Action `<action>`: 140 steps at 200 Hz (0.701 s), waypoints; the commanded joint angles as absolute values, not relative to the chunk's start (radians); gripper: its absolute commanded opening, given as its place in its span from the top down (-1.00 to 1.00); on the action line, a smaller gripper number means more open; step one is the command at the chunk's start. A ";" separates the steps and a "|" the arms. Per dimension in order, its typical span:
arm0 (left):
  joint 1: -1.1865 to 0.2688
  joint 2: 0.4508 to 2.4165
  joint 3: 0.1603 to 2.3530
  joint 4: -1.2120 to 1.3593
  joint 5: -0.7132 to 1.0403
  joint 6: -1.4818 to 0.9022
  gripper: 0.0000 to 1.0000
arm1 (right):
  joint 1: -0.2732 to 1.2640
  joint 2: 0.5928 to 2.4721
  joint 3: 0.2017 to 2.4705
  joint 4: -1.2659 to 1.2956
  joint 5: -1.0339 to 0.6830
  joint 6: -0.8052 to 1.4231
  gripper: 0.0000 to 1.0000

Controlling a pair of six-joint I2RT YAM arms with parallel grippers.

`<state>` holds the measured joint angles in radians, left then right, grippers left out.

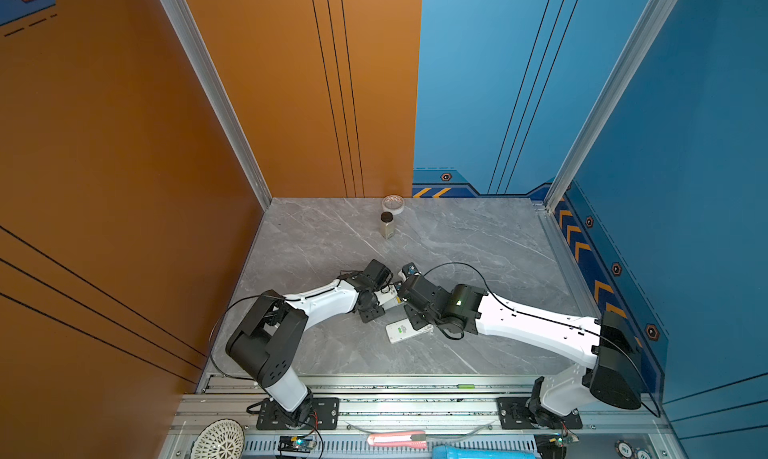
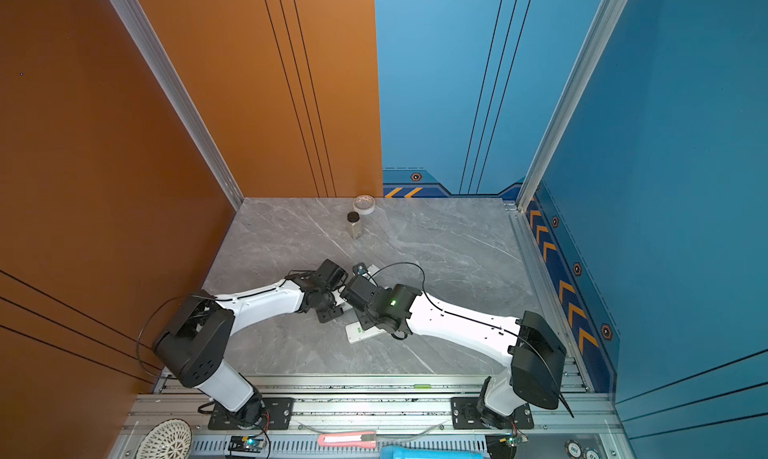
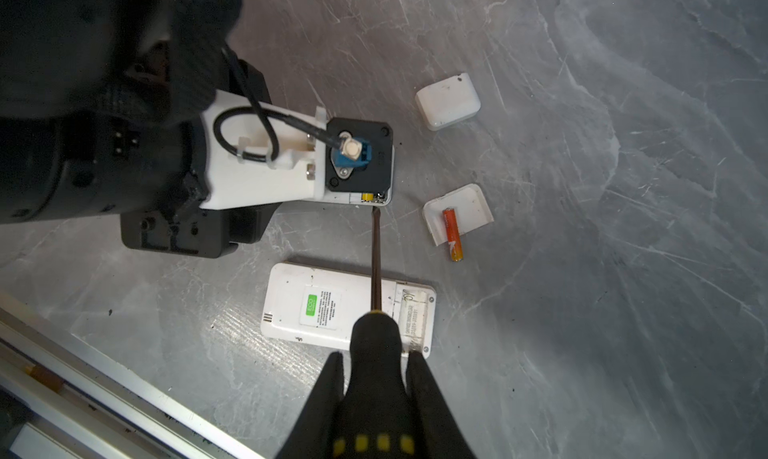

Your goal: Unload the batteries from the remote control

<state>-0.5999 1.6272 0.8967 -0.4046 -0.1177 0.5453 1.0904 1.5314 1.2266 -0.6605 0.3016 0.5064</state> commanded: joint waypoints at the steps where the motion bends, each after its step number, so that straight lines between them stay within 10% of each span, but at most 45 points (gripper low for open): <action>1: -0.611 1.619 0.861 -0.426 -0.144 0.525 0.59 | 1.100 1.533 1.208 -0.626 0.348 0.555 1.00; 140: -0.621 1.612 0.851 -0.424 -0.135 0.520 0.61 | 1.079 1.606 1.203 -0.566 0.290 0.574 1.00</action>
